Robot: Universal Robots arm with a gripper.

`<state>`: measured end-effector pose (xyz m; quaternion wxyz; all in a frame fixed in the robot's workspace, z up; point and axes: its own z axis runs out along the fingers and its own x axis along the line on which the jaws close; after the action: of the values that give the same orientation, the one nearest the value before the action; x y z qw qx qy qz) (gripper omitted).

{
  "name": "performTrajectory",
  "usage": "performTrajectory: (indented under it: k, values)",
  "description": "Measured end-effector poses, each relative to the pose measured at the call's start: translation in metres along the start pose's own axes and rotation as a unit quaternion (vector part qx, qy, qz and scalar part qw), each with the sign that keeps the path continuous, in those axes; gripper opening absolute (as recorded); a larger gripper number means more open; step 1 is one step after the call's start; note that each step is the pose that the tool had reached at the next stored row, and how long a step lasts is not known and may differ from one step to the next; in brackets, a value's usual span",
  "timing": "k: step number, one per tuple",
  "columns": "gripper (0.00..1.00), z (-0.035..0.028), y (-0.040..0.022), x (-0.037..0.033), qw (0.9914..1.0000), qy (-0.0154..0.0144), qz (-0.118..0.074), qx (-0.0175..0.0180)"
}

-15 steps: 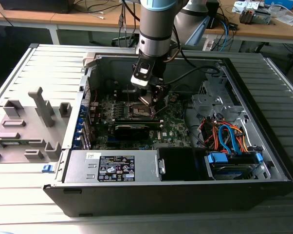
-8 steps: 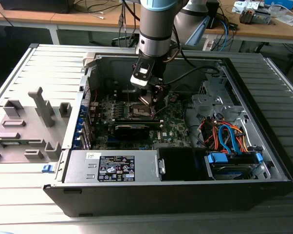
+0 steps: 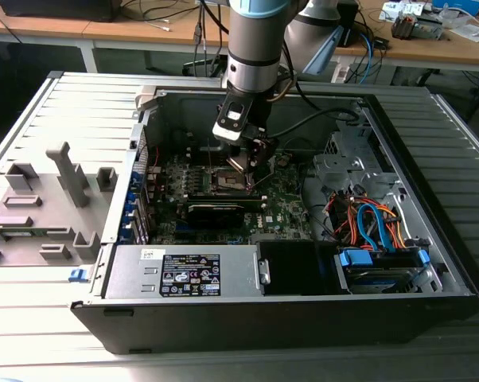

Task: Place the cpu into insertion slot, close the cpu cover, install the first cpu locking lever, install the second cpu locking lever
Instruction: 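Place the cpu into insertion slot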

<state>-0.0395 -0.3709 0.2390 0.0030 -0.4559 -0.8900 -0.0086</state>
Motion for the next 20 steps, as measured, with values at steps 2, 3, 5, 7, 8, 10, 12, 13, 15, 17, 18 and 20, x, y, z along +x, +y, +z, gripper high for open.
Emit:
performTrajectory:
  k: [2, 3, 5, 7, 8, 10, 12, 13, 15, 17, 18, 20]
  values:
    - [0.55, 0.0000, 0.0000, 0.0000, 1.00000, 0.0000, 0.001, 0.0000]
    - [0.55, 0.0000, 0.0000, 0.0000, 1.00000, 0.0000, 0.002, 0.0000]
    - [0.55, 0.0001, 0.0000, 0.0000, 0.99999, -0.0001, 0.004, -0.0001]
    - [0.55, 0.0001, 0.0000, 0.0000, 0.99998, -0.0001, 0.006, -0.0001]
    - [0.55, 0.0001, 0.0000, 0.0000, 0.99998, -0.0001, 0.007, -0.0001]
    - [0.55, 0.0001, 0.0000, 0.0000, 0.99997, -0.0001, 0.008, -0.0001]
    - [0.55, 0.0001, 0.0000, 0.0000, 0.99996, -0.0001, 0.008, -0.0001]
    - [0.55, 0.0001, 0.0000, 0.0000, 0.99996, -0.0001, 0.009, -0.0001]
    - [0.55, 0.0001, 0.0000, 0.0000, 0.99996, -0.0001, 0.009, -0.0001]
    - [0.55, 0.0001, 0.0000, 0.0000, 0.99995, -0.0001, 0.010, -0.0001]
    - [0.55, 0.0001, 0.0000, 0.0000, 0.99994, -0.0001, 0.011, -0.0002]
    - [0.55, 0.0001, 0.0000, 0.0000, 0.99993, -0.0002, 0.012, -0.0002]
